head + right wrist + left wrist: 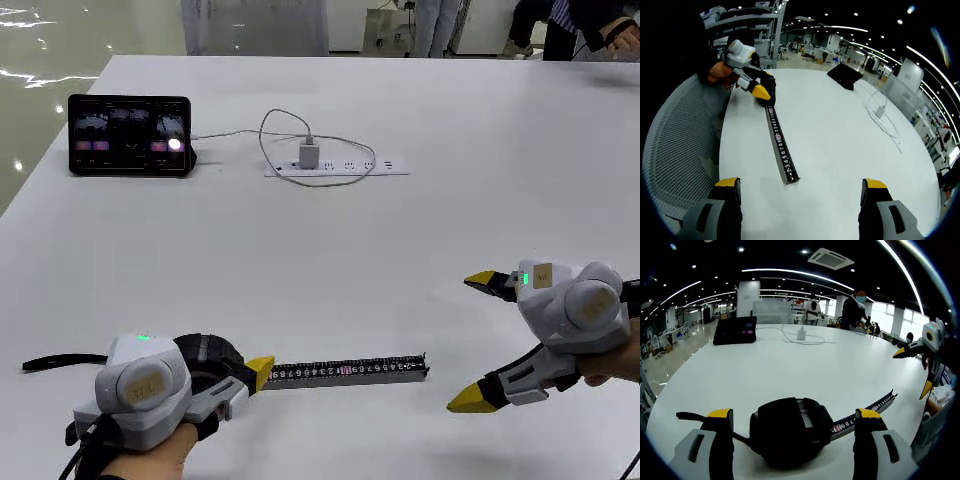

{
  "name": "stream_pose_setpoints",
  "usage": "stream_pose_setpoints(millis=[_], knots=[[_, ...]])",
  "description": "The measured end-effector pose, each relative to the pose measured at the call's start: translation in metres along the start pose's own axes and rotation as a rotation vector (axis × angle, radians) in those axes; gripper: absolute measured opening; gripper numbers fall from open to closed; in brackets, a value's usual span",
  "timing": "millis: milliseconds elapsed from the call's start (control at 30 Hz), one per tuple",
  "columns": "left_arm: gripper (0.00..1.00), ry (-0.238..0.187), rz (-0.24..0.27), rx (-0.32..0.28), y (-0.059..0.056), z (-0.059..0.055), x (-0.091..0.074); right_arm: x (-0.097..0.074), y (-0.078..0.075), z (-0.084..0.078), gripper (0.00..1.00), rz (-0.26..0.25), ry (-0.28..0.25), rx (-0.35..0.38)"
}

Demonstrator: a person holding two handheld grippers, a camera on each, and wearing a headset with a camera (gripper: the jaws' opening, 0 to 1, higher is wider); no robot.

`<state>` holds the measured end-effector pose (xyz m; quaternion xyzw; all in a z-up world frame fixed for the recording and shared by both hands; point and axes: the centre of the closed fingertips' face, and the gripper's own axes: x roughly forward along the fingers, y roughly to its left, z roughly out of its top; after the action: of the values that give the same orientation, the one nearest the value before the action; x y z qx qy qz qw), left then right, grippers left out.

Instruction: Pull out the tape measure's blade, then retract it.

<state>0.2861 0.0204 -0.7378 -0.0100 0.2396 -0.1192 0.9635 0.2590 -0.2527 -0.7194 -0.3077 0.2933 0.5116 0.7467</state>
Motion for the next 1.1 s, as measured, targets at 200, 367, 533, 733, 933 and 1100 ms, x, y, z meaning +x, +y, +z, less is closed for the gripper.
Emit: stream_pose_setpoints(millis=[200,367,533,733,933,1100], knots=[[0.99,-0.029,-0.017,0.007,-0.003,0.003,0.000,0.016,0.007,-0.002,0.96,0.092,0.034,-0.056],[0.99,-0.043,-0.035,0.029,-0.006,0.005,0.002,0.027,0.007,-0.006,0.87,0.139,0.062,-0.090],[0.99,-0.007,-0.062,0.070,-0.011,-0.002,0.002,0.033,0.000,-0.010,0.72,0.146,0.074,-0.105],[0.99,-0.019,-0.065,0.067,-0.013,0.001,0.001,0.041,0.002,-0.018,0.50,0.182,0.116,-0.091],[0.99,-0.024,-0.061,0.055,-0.012,0.002,0.001,0.046,0.009,-0.024,0.34,0.221,0.147,-0.121],[0.99,-0.028,-0.058,0.049,-0.011,0.003,0.001,0.049,0.011,-0.024,0.26,0.239,0.158,-0.152]])
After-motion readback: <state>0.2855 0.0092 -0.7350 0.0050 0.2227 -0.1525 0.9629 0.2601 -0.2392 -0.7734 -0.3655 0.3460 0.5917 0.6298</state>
